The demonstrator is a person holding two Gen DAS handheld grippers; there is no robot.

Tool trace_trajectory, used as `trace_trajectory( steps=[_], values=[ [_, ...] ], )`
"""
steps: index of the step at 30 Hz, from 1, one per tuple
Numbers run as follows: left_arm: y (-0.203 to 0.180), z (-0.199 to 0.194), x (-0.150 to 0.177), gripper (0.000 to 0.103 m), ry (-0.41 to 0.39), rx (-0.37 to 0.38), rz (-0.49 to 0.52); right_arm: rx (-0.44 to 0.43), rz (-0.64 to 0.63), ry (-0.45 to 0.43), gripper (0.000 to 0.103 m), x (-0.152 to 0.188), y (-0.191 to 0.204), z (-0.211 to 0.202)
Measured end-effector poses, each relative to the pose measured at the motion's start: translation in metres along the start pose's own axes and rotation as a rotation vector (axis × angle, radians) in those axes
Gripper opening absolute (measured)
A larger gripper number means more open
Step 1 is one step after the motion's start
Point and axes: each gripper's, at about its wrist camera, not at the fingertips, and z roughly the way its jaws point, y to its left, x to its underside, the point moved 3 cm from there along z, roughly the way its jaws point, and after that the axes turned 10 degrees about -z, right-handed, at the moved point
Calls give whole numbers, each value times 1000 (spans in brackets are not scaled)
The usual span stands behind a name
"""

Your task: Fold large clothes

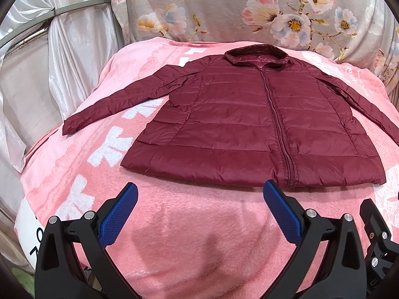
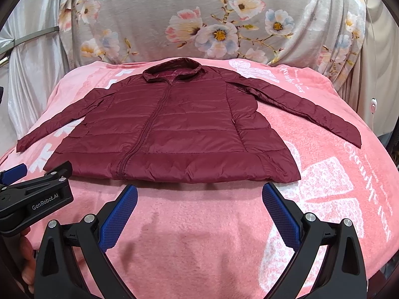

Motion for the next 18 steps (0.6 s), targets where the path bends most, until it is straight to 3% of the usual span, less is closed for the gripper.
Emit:
trace_trajectory(
  steps=[18],
  values=[
    [7, -5, -3, 98, 0, -14, -16, -18, -4, -3, 98, -1, -2, -2]
  ],
)
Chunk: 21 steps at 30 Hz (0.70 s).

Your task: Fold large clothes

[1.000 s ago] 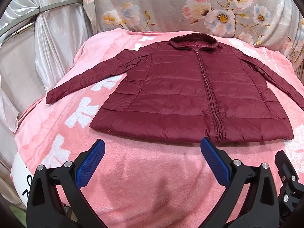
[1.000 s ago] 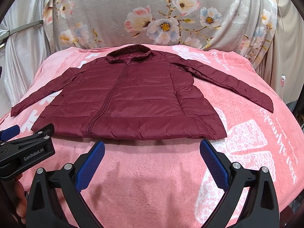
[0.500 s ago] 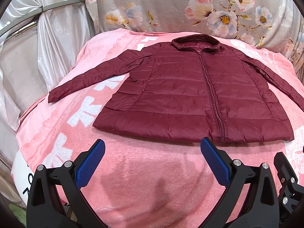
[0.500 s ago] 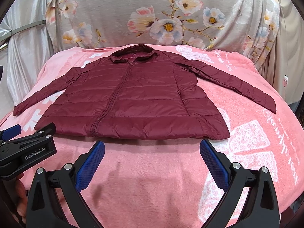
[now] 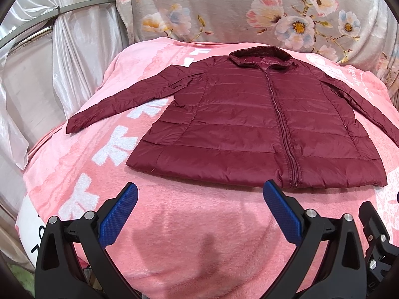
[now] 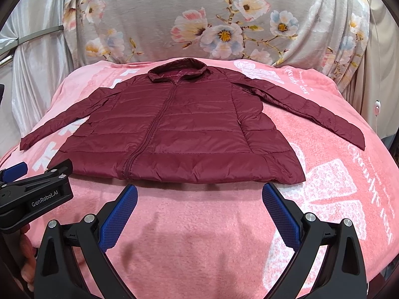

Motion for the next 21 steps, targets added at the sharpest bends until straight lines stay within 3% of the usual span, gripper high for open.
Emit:
trace_trajectory(
  steps=[14, 17, 21],
  values=[
    [1, 14, -5, 98, 21, -11, -1, -53, 7, 22, 98, -5, -6, 18],
    [-1, 19, -9, 98, 22, 2, -7, -58, 48, 32, 98, -7, -27, 27],
    [-3, 28, -19, 98, 15, 16, -22, 28, 175, 34, 98, -12, -92, 43]
  ],
)
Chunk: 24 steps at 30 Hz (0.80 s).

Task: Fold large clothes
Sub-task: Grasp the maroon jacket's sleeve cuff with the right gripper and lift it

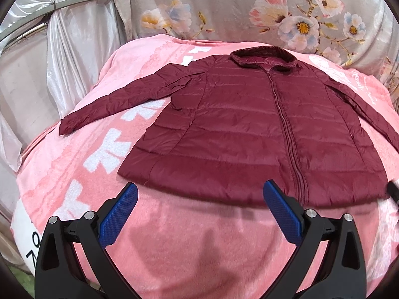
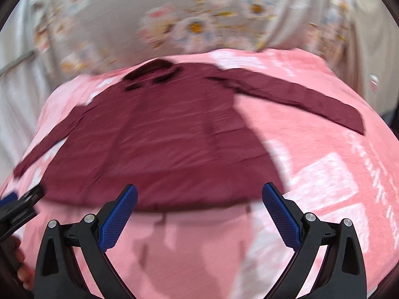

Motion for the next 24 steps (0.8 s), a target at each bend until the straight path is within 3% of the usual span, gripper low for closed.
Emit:
trace_trajectory(
  steps=[7, 13, 17, 21, 23, 24],
  values=[
    [-15, 23, -23, 98, -32, -11, 9, 143, 285, -52, 98, -26, -135, 31],
    [-25, 50, -42, 98, -23, -20, 15, 119, 642, -50, 98, -19, -242, 77],
    [-30, 68, -51, 98, -14, -32, 21, 179, 758, -21, 95, -7, -285, 105],
    [-35, 88, -60, 98, 5, -51, 26, 235, 753, -37, 83, -11, -307, 120],
    [-37, 97, -64, 98, 11, -62, 30, 281, 724, -40, 69, -21, -313, 127],
    [-38, 99, -66, 98, 10, -68, 33, 290, 726, -42, 52, -22, -318, 129]
  ],
)
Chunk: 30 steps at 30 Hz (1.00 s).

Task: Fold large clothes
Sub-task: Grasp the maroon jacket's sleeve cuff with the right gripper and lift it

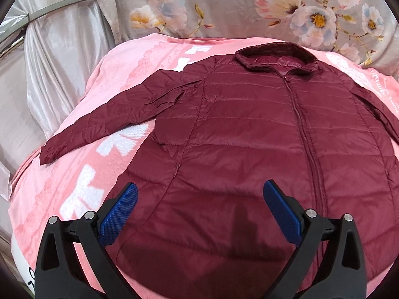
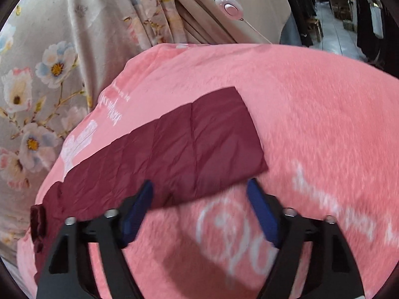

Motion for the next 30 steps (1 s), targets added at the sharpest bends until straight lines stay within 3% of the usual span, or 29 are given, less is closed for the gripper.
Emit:
trace_trajectory(
  steps=[1, 3, 5, 8, 13, 16, 20, 25, 30],
  values=[
    [-1, 3, -2, 98, -2, -9, 6, -2, 19, -5, 29, -4, -2, 4],
    [-2, 9, -6, 98, -9, -27, 17, -59, 51, -25, 8, -11, -5, 8],
    [-2, 15, -10, 98, -8, -45, 16, -73, 29, -65, 6, -27, 12, 8],
    [3, 24, -17, 98, 0, -65, 3, -96, -121, -179, 6, -49, 71, -15],
    [22, 38, -35, 98, 1, -94, -47, -315, -381, -266, 5, -43, 209, -60],
    [36, 46, -44, 98, 1, -117, -75, -478, -570, -253, 5, -5, 303, -83],
    [59, 58, -56, 98, 13, -134, -115, -682, -789, -158, 5, 85, 408, -97],
    [86, 77, -63, 98, 45, -131, -158, -806, -961, 29, 5, 198, 475, -78],
    [94, 90, -67, 98, 86, -61, -194, -869, -1141, 214, 15, 294, 495, -67]
  ],
)
